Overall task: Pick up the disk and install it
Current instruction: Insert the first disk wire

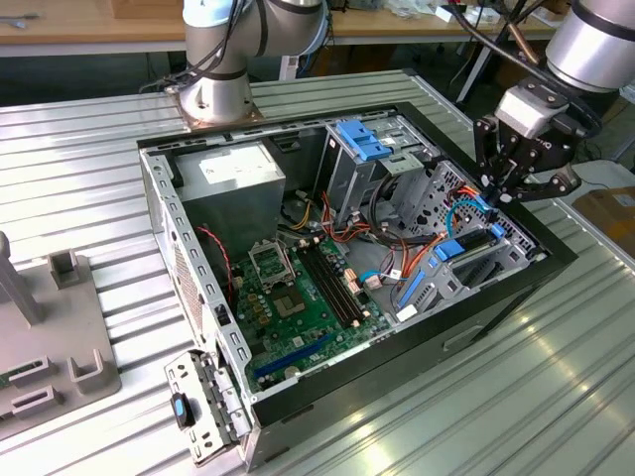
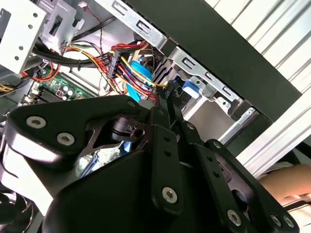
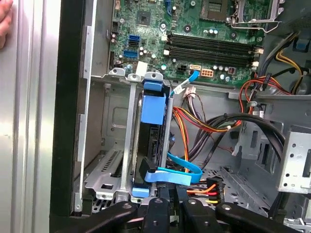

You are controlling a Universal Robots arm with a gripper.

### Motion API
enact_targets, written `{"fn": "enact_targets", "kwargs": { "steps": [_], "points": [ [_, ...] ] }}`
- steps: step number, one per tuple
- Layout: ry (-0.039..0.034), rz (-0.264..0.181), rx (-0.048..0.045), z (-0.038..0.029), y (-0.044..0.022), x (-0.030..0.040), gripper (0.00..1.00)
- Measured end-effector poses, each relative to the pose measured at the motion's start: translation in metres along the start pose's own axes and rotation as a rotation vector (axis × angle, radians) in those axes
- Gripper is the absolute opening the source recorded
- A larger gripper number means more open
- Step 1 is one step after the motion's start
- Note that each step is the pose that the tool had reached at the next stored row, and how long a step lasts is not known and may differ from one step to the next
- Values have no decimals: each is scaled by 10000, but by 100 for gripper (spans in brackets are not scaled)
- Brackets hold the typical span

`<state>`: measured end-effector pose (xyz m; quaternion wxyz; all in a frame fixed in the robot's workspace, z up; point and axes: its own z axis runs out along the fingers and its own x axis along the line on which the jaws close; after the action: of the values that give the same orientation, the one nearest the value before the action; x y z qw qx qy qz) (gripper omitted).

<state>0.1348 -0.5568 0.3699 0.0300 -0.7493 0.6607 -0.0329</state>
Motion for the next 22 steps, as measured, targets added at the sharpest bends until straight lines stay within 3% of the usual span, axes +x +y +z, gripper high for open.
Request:
{"fn": "enact_targets", "kwargs": {
  "steps": [2,4,7,16,22],
  "points": [
    [0,11,0,1,2,0,17],
    [1,24,5,-5,68,-8,17],
    [11,113,3,-1,85,-5,17],
    [64,485,-3,26,101,49,17],
    [69,534,2,79,174,119,17]
  ]
}}
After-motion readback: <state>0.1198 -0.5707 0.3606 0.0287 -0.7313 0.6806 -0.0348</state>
